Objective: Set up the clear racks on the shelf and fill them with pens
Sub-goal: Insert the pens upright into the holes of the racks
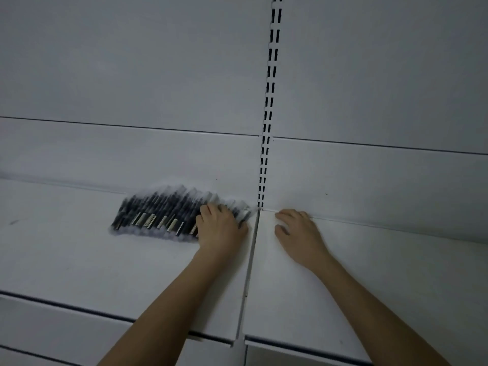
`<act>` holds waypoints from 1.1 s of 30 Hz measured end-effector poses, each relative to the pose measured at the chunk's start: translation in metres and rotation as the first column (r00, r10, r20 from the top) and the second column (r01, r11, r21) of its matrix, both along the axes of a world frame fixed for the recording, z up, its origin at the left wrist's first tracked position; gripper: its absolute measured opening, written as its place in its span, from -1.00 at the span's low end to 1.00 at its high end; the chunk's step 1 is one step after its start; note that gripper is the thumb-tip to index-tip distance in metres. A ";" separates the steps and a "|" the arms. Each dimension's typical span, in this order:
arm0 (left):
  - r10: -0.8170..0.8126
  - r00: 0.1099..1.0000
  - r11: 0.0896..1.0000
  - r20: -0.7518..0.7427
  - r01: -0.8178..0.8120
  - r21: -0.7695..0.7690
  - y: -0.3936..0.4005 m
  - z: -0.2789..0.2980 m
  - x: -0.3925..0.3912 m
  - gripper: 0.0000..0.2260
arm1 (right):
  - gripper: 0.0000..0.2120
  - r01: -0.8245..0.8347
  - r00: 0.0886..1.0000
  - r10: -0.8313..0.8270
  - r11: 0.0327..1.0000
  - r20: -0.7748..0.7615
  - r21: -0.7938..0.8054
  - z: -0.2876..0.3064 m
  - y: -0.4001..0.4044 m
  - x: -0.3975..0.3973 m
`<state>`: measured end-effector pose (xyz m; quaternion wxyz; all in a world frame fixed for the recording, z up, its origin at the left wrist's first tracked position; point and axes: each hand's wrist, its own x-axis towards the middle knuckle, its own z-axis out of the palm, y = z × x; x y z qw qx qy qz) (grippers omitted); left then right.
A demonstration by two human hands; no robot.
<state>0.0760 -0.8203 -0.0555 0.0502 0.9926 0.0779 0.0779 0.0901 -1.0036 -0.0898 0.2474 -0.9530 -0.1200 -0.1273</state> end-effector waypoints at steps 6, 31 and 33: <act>0.001 0.999 1.000 -0.045 -0.001 -0.012 0.001 0.007 0.008 -0.40 | -0.71 0.012 1.000 -0.013 0.993 0.005 0.114 -0.004 -0.001 -0.005; -0.341 0.770 0.277 0.539 0.630 -0.725 0.008 0.023 -0.039 -0.87 | -0.65 -0.177 0.977 0.077 0.809 0.198 0.561 0.105 0.095 -0.072; -0.380 0.769 0.284 0.514 0.626 -0.726 0.014 0.017 -0.042 -0.80 | -0.69 -0.159 0.982 0.080 0.844 0.172 0.513 0.097 0.099 -0.077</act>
